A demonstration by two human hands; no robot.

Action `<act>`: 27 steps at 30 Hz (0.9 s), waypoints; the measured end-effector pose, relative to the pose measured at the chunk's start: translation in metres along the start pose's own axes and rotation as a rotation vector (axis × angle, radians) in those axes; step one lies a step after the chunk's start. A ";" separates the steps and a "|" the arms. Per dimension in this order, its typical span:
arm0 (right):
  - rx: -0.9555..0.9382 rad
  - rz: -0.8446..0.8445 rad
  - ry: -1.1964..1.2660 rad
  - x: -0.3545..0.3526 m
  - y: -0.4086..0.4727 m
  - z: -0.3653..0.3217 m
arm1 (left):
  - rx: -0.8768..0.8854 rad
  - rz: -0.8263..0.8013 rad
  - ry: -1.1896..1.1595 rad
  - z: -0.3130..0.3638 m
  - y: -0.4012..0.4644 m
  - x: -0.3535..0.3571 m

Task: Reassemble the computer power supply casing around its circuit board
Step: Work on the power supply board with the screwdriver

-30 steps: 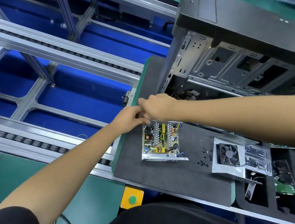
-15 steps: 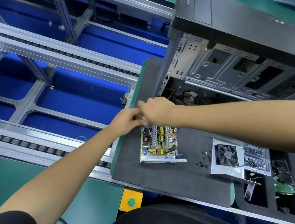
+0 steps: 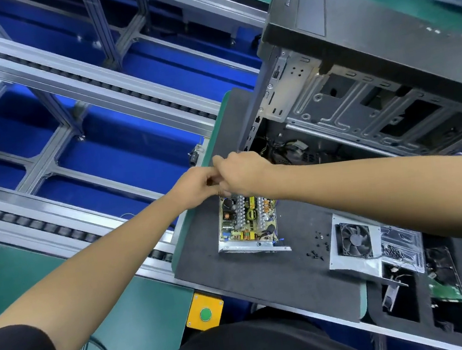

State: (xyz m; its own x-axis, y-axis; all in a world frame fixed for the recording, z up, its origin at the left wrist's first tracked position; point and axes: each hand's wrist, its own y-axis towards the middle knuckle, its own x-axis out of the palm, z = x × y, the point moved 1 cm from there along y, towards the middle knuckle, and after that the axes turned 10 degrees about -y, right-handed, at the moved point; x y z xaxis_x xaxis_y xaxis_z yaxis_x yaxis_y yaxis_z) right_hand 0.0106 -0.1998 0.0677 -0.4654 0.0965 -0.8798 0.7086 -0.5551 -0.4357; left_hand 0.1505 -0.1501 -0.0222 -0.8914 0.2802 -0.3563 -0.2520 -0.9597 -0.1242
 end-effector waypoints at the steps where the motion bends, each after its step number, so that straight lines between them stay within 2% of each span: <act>1: -0.005 0.008 -0.015 -0.002 0.001 -0.001 | -0.002 0.003 0.000 -0.001 0.001 0.000; 2: -0.072 0.051 -0.092 -0.005 0.003 0.000 | -0.012 0.000 -0.012 -0.002 0.001 -0.001; 4: -0.351 0.149 -0.326 -0.011 0.006 0.005 | -0.034 -0.018 -0.023 -0.003 0.002 -0.003; 6: -0.556 0.113 -0.429 -0.016 0.009 0.011 | -0.058 -0.040 0.019 -0.002 0.001 -0.004; 8: -0.466 0.065 -0.282 -0.017 0.009 0.011 | -0.035 -0.037 0.016 0.000 0.000 -0.003; 12: 0.063 0.014 0.159 -0.003 0.003 -0.001 | -0.026 -0.023 0.076 0.007 0.000 -0.004; 14: 0.182 0.028 0.229 0.002 0.000 -0.005 | -0.023 -0.025 0.112 0.010 0.000 -0.003; 20: 0.052 0.181 0.071 -0.009 -0.021 0.007 | -0.061 -0.041 0.146 0.035 -0.001 -0.006; 24: 0.040 0.303 0.140 -0.024 -0.059 0.027 | -0.018 0.011 0.097 0.076 -0.004 -0.005; 27: 0.051 0.346 0.190 -0.026 -0.100 0.050 | 0.039 -0.014 0.068 0.118 -0.007 0.016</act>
State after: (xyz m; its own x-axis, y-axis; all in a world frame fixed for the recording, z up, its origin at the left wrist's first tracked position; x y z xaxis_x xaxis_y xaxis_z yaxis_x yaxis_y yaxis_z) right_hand -0.0745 -0.1879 0.1434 -0.0936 0.0449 -0.9946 0.7769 -0.6214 -0.1011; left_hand 0.0940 -0.1417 0.0819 -0.8603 0.2935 -0.4168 -0.2804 -0.9553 -0.0938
